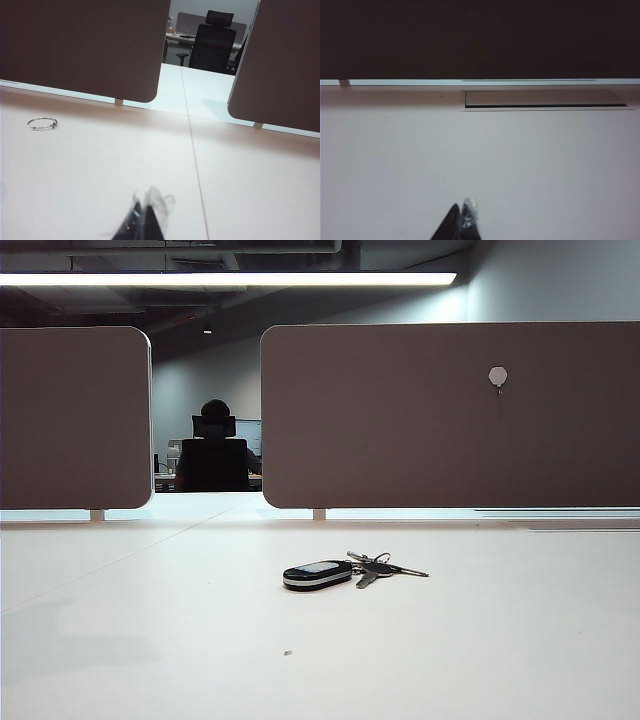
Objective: Hang the bunch of keys on the hook.
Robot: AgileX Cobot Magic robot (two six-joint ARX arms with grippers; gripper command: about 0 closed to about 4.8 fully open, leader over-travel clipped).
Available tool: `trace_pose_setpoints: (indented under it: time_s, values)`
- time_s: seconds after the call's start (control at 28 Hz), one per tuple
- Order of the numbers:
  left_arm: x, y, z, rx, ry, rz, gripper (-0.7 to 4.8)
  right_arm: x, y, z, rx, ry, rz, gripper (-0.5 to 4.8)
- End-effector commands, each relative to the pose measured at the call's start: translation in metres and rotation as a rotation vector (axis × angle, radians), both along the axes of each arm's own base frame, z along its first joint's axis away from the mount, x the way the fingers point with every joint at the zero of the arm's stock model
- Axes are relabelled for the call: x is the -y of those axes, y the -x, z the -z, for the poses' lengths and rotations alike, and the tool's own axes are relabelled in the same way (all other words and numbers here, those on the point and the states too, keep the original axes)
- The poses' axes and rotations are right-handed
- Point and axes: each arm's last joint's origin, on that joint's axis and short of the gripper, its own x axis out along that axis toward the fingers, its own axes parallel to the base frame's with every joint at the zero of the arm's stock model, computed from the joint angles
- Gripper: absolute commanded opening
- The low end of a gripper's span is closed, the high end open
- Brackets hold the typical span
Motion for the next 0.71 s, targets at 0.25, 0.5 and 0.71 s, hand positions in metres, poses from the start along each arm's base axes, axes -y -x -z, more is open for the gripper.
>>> trace_pose_setpoints:
  time_s: [0.25,0.5,0.71]
  values:
    - [0.000,0.000,-0.001,0.006,-0.001,0.005,0.02,0.000,0.000,-0.001,0.016,-0.001,0.005,0.01]
    - [0.005,0.006,-0.025,0.073,0.085,0.171,4.79,-0.001,0.008,-0.039,0.155,-0.016,-0.066,4.27]
    - [0.012,0.023,-0.089,0.201,0.116,0.358,4.79,-0.005,0.013,-0.087,0.177,0.007,-0.212,4.27]
